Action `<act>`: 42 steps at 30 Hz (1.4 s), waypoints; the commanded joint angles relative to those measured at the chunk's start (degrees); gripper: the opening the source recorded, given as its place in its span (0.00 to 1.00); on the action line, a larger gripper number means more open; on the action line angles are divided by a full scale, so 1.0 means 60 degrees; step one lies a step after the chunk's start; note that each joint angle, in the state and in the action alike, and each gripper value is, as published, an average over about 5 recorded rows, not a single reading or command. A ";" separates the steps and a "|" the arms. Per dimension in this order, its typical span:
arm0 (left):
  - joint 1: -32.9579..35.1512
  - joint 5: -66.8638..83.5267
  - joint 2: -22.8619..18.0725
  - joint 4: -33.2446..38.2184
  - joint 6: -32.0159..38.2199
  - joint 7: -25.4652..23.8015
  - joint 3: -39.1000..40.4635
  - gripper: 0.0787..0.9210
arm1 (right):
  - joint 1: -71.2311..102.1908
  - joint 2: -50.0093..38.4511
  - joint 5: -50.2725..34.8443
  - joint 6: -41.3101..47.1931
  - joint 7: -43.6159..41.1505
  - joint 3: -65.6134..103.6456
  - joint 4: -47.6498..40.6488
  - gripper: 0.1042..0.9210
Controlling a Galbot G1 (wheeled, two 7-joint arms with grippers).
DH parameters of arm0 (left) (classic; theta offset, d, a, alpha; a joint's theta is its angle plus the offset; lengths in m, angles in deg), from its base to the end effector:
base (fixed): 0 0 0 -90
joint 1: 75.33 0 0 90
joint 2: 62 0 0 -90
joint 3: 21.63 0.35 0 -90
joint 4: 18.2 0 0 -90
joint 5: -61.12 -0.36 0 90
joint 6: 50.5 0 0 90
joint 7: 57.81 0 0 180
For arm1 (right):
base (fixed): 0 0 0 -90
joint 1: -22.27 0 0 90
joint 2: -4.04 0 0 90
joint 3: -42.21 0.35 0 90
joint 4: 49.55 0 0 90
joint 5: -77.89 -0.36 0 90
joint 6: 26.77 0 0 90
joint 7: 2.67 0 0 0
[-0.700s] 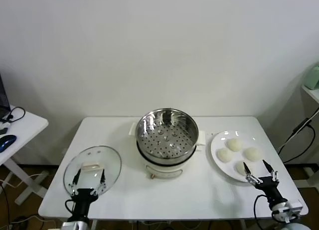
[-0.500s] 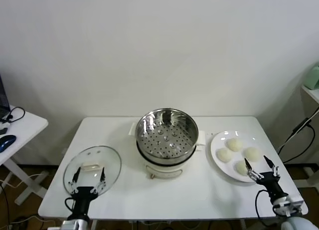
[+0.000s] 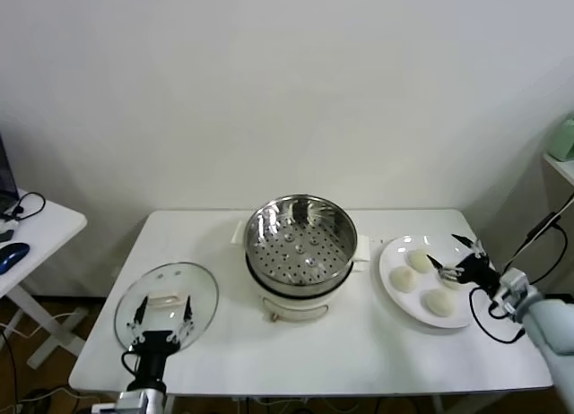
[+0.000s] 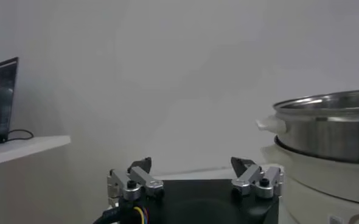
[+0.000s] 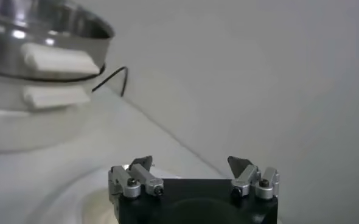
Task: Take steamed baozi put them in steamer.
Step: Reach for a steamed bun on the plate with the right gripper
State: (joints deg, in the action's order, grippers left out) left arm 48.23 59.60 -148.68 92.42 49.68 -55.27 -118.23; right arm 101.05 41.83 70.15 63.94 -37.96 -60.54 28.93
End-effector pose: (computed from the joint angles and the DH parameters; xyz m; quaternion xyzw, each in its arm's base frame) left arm 0.1570 0.0516 -0.3689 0.0528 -0.9960 -0.0686 0.0214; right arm 0.3997 -0.2857 -0.2470 0.2843 -0.8752 0.3515 0.1722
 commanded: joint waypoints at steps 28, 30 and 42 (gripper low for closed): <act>-0.0209 0.0112 0.0281 -0.0031 -0.0647 0.0391 -0.0223 0.88 | -0.8646 0.2701 0.4228 -0.1455 -0.5543 -0.8475 -0.7499 0.88; -0.0206 0.0111 0.0283 -0.0036 -0.0656 0.0399 -0.0239 0.88 | -0.8586 0.2927 0.4391 -0.1517 -0.5487 -0.8320 -0.7740 0.88; -0.0222 0.0067 0.0240 -0.0089 -0.0687 0.0409 -0.0239 0.88 | -0.8293 0.3485 0.5444 -0.1890 -0.5081 -0.7613 -0.8482 0.88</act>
State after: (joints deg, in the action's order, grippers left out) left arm 46.88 60.06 -147.19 91.87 45.64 -52.88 -119.63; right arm 52.44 60.10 99.80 53.19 -68.17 -106.55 -18.47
